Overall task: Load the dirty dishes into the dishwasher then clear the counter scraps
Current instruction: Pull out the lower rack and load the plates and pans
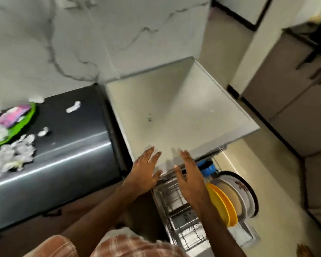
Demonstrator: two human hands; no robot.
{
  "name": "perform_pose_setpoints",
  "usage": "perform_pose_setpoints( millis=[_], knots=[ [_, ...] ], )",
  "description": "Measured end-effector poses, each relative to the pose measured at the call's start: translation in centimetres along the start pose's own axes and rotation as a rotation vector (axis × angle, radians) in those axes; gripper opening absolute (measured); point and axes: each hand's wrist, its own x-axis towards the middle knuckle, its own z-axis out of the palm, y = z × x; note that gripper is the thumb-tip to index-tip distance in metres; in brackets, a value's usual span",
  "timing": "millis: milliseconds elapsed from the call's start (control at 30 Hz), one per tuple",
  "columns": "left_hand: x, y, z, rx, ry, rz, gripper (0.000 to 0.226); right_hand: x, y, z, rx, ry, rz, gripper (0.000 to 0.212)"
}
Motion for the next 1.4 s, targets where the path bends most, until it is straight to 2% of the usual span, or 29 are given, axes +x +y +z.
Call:
perform_pose_setpoints(
  millis=[167,233,367,467,667,867,967,1067,1200,1267,1400],
  knots=[
    [-6.2,-9.4,-4.3,-0.082,0.114,-0.269,0.073,3.1,-6.5,7.7,-0.106,-0.114,-0.211,0.057],
    [-8.4,-13.2,-5.8,-0.085,0.133,-0.349,0.072,4.1,-8.8,11.5,-0.111,-0.172,-0.231,0.057],
    [-13.7,-20.6,-8.2,-0.126,0.158,-0.537,0.072,5.0,-13.8,20.5,-0.193,-0.428,-0.295,0.061],
    [-17.4,-25.0,-9.3,-0.192,0.147,-0.652,0.073,5.3,-17.3,26.5,-0.278,-0.555,-0.315,0.062],
    [-23.2,-32.3,-11.5,-0.343,0.164,-0.767,0.07,6.7,-24.6,34.4,-0.696,-0.624,-0.321,0.077],
    [-23.3,-36.0,-13.8,-0.402,0.262,-0.782,0.063,9.7,-28.8,37.5,-0.832,-0.773,-0.284,0.109],
    [-22.0,-37.0,-15.3,-0.445,0.395,-0.783,0.056,12.5,-30.1,37.8,-0.939,-0.854,-0.291,0.13],
    [-20.0,-38.4,-16.9,-0.631,0.563,-0.872,0.043,14.2,-30.8,38.2,-1.035,-0.951,-0.282,0.141],
    [-16.4,-41.9,-19.1,-1.059,0.861,-1.01,0.026,14.8,-31.6,39.1,-1.165,-1.002,-0.295,0.138],
    [-14.5,-43.7,-20.4,-1.227,0.947,-1.055,0.018,15.3,-32.1,38.9,-1.191,-1.019,-0.314,0.131],
    [-11.0,-47.2,-22.4,-1.253,0.948,-1.14,0.011,17.0,-33.2,38.6,-1.168,-1.073,-0.344,0.113]
  ],
)
